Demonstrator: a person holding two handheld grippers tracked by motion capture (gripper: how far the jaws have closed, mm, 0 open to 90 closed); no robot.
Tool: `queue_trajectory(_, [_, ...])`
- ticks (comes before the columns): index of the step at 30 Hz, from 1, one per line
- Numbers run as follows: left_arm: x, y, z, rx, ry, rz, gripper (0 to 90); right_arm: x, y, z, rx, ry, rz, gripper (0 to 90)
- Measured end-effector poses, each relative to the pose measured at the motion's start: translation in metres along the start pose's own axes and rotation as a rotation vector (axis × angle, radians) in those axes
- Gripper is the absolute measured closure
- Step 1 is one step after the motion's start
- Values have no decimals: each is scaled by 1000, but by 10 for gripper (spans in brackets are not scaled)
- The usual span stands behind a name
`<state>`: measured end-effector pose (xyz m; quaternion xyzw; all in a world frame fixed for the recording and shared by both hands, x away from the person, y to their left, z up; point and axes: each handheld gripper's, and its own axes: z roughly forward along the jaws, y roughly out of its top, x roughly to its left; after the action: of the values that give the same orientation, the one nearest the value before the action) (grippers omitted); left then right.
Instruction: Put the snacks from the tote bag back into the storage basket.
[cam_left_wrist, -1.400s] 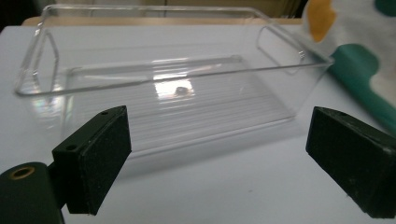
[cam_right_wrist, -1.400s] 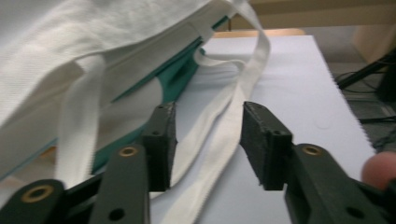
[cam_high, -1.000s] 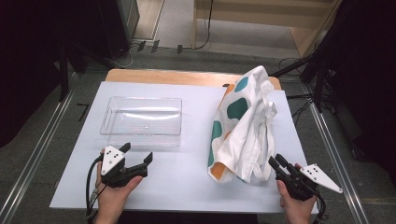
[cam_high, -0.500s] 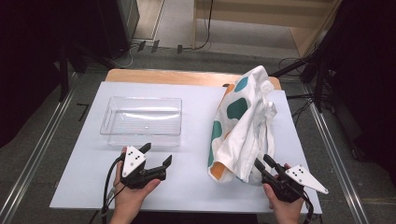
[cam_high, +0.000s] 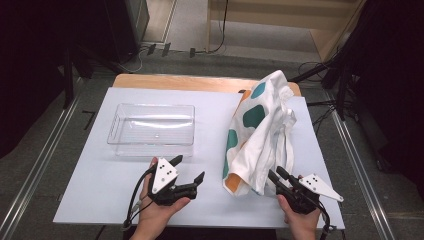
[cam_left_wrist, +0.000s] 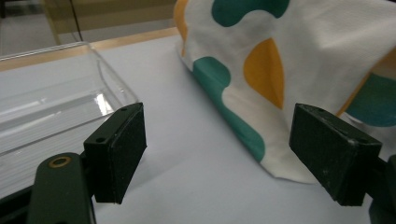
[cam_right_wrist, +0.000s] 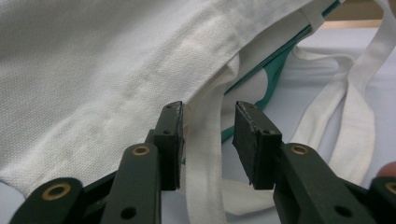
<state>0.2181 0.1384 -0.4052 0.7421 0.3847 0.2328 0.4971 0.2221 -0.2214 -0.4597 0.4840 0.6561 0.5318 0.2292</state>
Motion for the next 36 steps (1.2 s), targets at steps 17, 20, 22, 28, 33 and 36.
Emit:
queue_trajectory(17, [-38, 16, 21, -14, -122, 33, 192, 12, 2, 16, 28, 64, -31, 887])
queue_trajectory(20, [-40, 15, 22, -10, -133, 37, 191, 15, 3, 19, 32, 68, -30, 891])
queue_trajectory(22, [-42, 15, 23, -14, -144, 34, 191, 18, 3, 22, 30, 70, -37, 893])
queue_trajectory(28, [-53, 17, 27, -23, -203, 54, 184, 24, 3, 30, 38, 85, -42, 892])
queue_trajectory(33, [-63, 19, 36, -3, -191, 57, 179, 26, 3, 33, 44, 95, -28, 892])
queue_trajectory(36, [-73, 18, 45, 14, -156, 76, 171, 26, 3, 35, 48, 101, -26, 892])
